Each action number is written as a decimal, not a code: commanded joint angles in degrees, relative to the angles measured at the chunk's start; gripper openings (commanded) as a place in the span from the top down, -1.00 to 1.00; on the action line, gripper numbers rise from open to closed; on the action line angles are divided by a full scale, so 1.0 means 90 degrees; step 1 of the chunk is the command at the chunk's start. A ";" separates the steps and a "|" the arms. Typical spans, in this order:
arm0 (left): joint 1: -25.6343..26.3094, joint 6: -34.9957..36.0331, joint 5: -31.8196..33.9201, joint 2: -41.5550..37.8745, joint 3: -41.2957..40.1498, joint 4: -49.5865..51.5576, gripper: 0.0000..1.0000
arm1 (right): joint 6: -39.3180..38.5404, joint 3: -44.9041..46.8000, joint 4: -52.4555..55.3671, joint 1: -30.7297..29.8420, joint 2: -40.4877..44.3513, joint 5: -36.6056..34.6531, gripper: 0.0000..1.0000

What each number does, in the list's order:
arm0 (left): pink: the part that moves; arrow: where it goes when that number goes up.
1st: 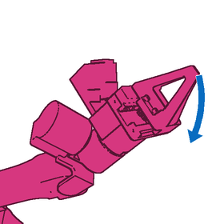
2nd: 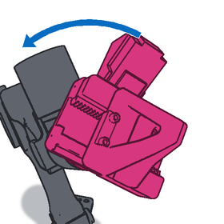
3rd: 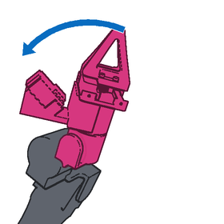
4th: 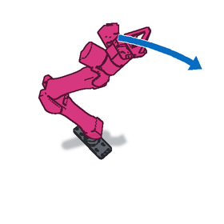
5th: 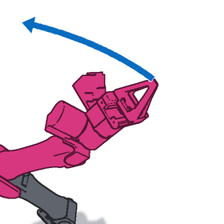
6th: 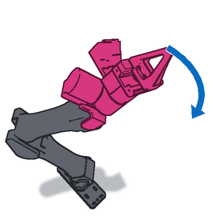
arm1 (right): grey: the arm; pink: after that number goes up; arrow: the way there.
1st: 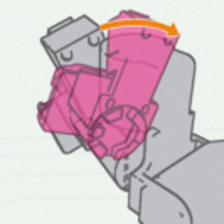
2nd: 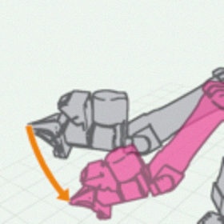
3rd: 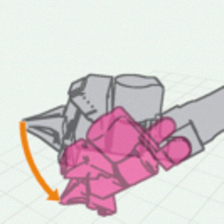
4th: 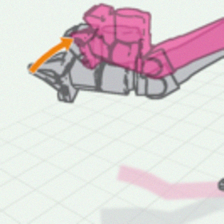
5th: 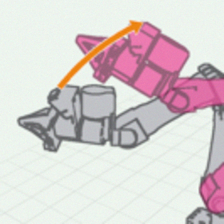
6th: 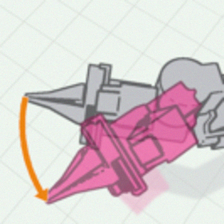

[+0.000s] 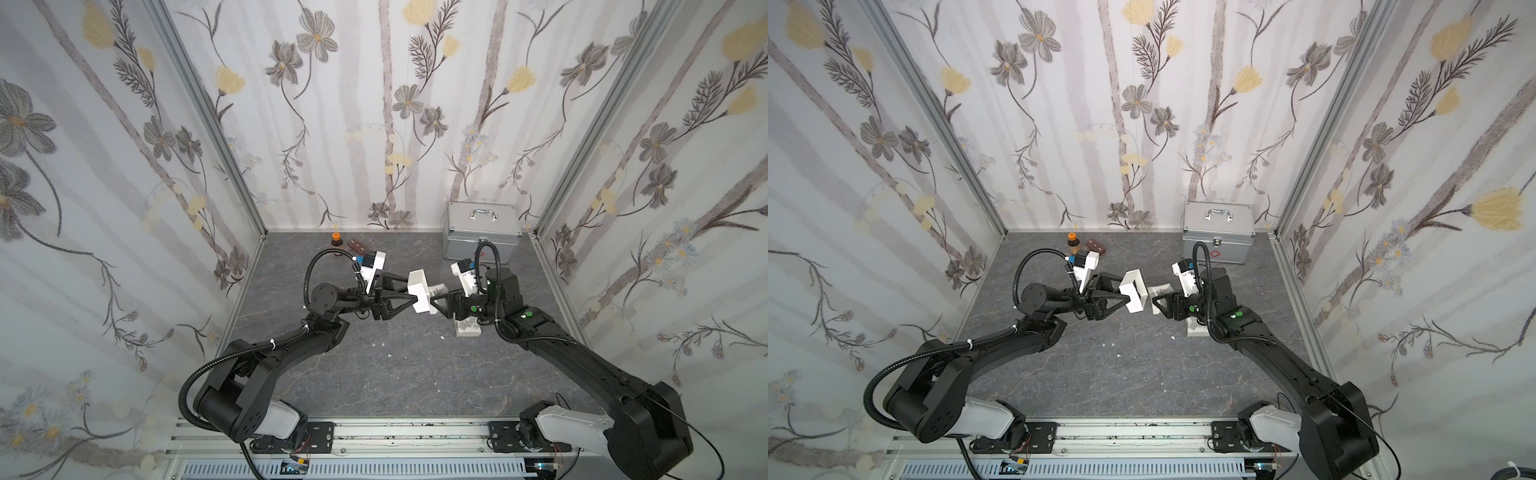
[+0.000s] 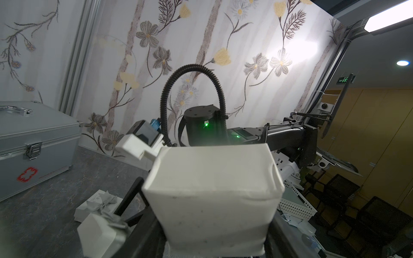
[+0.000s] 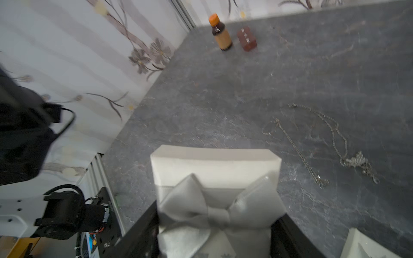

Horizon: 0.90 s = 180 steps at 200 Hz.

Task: Take the necklace out of the lift-off lid jewelry box
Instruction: Place the lid at the center of the board.

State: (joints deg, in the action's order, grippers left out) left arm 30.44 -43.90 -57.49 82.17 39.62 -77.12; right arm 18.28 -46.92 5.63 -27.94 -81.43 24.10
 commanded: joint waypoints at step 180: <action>-0.0032 0.1873 0.0437 -0.1445 -0.0276 0.2832 -0.33 | -0.0394 -0.0926 0.0876 -0.0134 -0.1456 -0.0602 -0.47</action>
State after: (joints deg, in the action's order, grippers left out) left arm 30.22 -29.28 -54.24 69.60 37.23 -53.82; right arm 18.09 -55.55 18.98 -29.93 -98.50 8.95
